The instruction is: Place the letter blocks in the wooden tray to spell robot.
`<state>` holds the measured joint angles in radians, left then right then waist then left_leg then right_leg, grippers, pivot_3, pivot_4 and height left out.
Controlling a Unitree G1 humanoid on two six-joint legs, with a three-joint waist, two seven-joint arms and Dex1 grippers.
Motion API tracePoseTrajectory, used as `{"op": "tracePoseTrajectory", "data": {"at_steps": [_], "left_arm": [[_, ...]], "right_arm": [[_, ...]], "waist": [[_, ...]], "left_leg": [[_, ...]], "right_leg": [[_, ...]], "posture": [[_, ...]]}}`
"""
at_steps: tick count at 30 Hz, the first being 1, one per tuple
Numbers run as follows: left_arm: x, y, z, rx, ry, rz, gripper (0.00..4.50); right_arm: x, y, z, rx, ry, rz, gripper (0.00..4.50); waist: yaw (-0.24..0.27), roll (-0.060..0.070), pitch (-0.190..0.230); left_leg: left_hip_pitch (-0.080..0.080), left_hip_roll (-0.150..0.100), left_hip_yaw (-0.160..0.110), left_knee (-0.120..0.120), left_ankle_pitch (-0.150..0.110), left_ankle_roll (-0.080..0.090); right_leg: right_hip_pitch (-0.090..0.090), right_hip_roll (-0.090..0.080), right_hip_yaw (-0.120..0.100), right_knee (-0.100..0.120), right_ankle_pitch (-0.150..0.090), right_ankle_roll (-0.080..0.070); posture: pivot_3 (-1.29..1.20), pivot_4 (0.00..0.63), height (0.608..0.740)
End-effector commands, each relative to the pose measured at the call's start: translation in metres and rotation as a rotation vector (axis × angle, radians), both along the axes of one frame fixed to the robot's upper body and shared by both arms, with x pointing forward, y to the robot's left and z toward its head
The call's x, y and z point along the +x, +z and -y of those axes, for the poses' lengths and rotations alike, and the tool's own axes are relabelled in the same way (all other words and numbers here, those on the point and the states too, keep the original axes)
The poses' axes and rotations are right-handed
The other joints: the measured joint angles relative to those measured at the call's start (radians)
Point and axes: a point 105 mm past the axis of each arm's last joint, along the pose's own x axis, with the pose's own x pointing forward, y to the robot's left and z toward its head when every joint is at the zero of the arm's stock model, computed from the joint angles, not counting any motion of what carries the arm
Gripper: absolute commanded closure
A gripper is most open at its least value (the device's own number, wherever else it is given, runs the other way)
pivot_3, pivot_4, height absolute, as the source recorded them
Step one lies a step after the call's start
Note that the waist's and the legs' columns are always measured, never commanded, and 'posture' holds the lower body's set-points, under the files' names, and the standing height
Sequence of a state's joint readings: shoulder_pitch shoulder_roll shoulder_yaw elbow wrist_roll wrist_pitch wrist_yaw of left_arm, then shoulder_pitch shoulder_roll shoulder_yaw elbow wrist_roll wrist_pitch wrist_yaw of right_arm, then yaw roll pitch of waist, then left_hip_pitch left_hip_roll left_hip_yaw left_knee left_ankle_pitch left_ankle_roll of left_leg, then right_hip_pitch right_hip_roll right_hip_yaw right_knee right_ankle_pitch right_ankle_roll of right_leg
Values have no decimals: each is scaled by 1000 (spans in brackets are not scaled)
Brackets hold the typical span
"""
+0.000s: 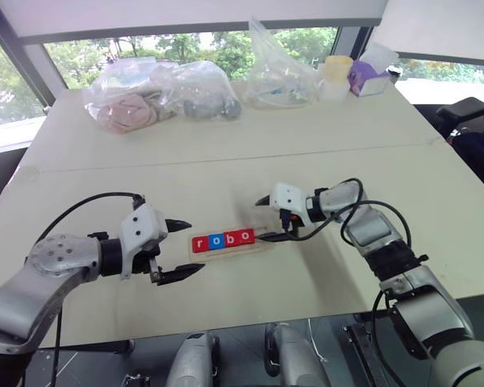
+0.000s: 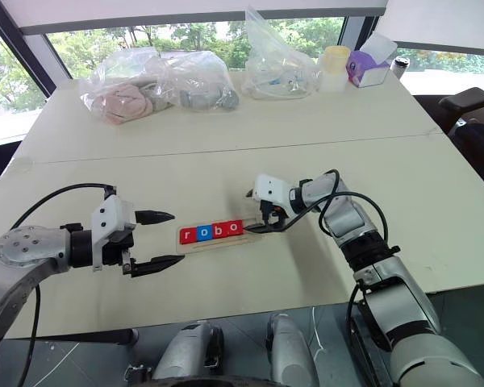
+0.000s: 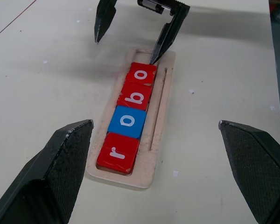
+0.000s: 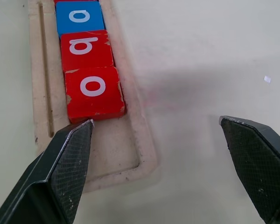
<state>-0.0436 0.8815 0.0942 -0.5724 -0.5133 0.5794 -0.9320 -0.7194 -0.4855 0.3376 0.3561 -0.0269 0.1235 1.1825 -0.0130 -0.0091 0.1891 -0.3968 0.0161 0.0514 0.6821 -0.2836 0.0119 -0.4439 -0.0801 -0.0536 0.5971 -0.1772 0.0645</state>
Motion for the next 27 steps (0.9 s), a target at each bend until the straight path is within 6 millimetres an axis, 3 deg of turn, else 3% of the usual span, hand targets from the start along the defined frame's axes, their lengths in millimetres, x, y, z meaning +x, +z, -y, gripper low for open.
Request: {"op": "tracePoseTrajectory", "data": {"at_steps": [1,15,21,27], "left_arm": [[-3,8,3,-9,-18,37,0],[-3,8,3,-11,-17,38,0],[-2,8,4,-11,-20,39,0],[-1,7,5,-15,-23,45,0]], "right_arm": [[4,14,-6,19,20,53,71],[5,16,-10,22,28,65,71],[12,29,15,-17,-22,129,71],[27,54,58,49,-322,185,71]], "waist": [[0,0,0],[0,0,0],[1,0,0],[1,0,0]], "left_leg": [[0,0,0,0,0,0],[0,0,0,0,0,0],[0,0,0,0,0,0],[-1,0,0,0,0,0]], "right_leg": [[0,0,0,0,0,0],[0,0,0,0,0,0],[0,0,0,0,0,0],[0,0,0,0,0,0]], "posture": [[0,150,740],[0,150,740],[0,150,740],[0,150,740]]}}
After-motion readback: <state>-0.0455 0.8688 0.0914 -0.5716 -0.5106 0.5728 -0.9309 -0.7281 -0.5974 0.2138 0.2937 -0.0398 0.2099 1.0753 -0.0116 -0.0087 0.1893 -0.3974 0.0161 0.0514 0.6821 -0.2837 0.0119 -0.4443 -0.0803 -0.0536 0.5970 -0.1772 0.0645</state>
